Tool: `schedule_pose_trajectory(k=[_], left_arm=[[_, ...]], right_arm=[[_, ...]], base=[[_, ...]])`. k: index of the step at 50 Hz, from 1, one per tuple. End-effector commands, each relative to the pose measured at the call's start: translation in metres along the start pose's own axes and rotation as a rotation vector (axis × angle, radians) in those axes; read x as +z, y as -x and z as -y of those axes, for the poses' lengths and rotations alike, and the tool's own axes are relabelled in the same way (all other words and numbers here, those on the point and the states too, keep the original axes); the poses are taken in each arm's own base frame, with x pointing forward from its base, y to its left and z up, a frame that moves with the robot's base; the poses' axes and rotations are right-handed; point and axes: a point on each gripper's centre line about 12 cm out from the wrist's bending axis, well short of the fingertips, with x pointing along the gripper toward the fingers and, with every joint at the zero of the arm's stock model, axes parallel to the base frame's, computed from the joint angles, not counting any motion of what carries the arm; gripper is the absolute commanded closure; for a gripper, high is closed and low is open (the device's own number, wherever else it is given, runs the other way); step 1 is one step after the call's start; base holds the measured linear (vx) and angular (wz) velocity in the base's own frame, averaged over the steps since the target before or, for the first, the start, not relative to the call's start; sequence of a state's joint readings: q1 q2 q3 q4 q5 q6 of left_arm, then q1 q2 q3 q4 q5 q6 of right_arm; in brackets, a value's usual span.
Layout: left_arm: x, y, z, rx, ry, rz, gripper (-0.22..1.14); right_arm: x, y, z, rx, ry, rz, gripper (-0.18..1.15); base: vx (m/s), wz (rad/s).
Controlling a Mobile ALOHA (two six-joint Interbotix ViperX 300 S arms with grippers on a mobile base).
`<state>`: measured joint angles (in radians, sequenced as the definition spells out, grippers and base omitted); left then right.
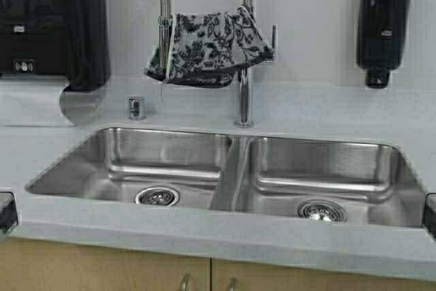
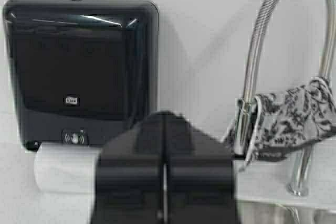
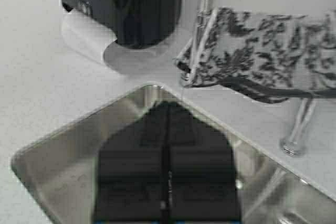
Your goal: Get the cloth and wipe up the spill under the wine glass
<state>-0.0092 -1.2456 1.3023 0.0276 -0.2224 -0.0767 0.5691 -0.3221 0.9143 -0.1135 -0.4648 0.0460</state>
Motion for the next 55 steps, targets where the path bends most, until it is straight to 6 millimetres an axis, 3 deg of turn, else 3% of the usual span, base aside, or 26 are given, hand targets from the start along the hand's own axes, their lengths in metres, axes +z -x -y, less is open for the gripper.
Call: schedule_pose_trajectory(k=[1,16,31,44,55], left_arm=[[0.005,0.0,0.0,-0.001,0.001,0.018,0.89],[0.007,0.001,0.0,-0.001,0.004,0.026,0.89],[0.007,0.001,0.0,-0.001,0.004,0.026,0.89],[0.009,0.003,0.0,-0.002,0.004,0.038,0.89],[0.011,0.005,0.001,-0.002,0.004,0.049,0.89]], right_arm=[[-0.012,-0.019,-0.008,0.029,-0.003,0.035,0.91],[-0.067,-0.06,-0.028,0.092,-0.019,0.019,0.83],[-0.105,-0.083,-0.031,0.1,-0.031,0.001,0.48],[-0.13,-0.113,-0.032,0.095,-0.064,0.001,0.02],[-0.146,-0.137,-0.029,0.071,-0.148,0.016,-0.03]], base=[[0.18,0.03],[0.16,0.05],[0.14,0.07],[0.11,0.06],[0.09,0.05]])
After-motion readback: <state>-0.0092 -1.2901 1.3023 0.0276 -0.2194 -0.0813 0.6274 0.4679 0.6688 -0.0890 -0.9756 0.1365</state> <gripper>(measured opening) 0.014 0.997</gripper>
